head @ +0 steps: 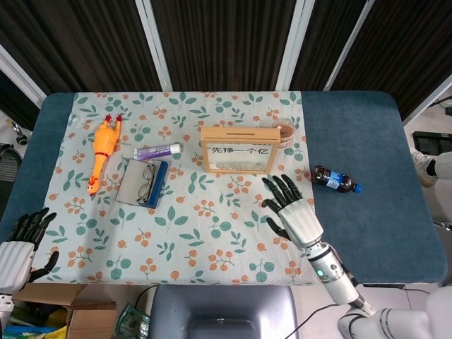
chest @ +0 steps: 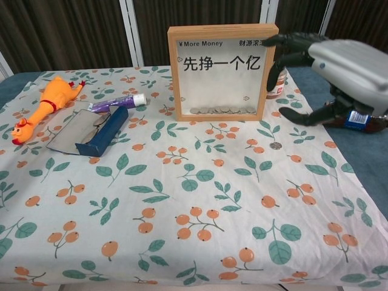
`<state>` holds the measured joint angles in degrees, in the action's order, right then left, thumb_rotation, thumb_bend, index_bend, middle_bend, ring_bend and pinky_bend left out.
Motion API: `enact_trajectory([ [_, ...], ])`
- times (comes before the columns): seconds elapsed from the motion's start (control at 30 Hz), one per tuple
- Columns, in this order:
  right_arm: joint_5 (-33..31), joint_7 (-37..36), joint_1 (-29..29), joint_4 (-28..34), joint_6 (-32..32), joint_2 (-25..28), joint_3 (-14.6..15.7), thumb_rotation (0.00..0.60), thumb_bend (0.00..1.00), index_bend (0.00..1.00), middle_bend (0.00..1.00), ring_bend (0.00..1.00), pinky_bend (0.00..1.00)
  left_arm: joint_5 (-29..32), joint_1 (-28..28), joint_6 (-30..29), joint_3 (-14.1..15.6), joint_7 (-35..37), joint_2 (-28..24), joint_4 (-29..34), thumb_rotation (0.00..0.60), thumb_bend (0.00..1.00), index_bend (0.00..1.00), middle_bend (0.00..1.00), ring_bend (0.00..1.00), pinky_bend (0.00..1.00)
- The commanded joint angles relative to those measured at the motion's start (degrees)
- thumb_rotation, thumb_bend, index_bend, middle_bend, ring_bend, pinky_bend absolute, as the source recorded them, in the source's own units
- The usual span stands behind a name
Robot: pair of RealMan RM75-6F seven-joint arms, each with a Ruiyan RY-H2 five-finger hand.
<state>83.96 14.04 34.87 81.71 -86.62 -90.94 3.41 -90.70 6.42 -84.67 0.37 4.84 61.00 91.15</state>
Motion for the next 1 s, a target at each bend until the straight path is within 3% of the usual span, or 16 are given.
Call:
enact_trajectory([
  [0.03,-3.75,-2.12,-1.89,-11.97,7.39,-6.28,0.36,0.6,0.5,0.55,0.17,0.0,0.0,0.09,-0.2,-0.37,-0.07,0.57,-0.15,-0.1,0.6,0.41,0.0,0.0,0.0,0.0],
  [0.2,-5.27,-3.8,-1.34,-21.46,12.36,-10.54,-2.45,0.6,0.5,0.56,0.17,0.0,0.0,0.05,-0.25,-0.52,-0.12,0.9,-0.21,-0.25,0.6,0.41,0.0,0.0,0.0,0.0],
  [0.43,-7.29,-5.3,0.22,-29.77,17.69,-13.74,-6.62,0.6,0.5,0.58,0.17,0.0,0.0,0.19,-0.21,-0.29,-0.13,0.85,-0.2,-0.26,0.6,0.41,0.0,0.0,0.0,0.0],
  [0.8,-9.67,-5.25,1.24,-36.42,23.93,-15.92,-10.26,0.6,0.5,0.58,0.17,0.0,0.0,0.21,-0.09,-0.02,-0.15,0.75,-0.15,-0.18,0.6,0.41,0.0,0.0,0.0,0.0],
  [1.0,-8.72,-6.25,1.69,-37.58,25.07,-17.0,-10.57,0.6,0.5,0.58,0.17,0.0,0.0,0.47,-0.09,0.03,-0.26,0.85,-0.2,-0.24,0.6,0.41,0.0,0.0,0.0,0.0],
])
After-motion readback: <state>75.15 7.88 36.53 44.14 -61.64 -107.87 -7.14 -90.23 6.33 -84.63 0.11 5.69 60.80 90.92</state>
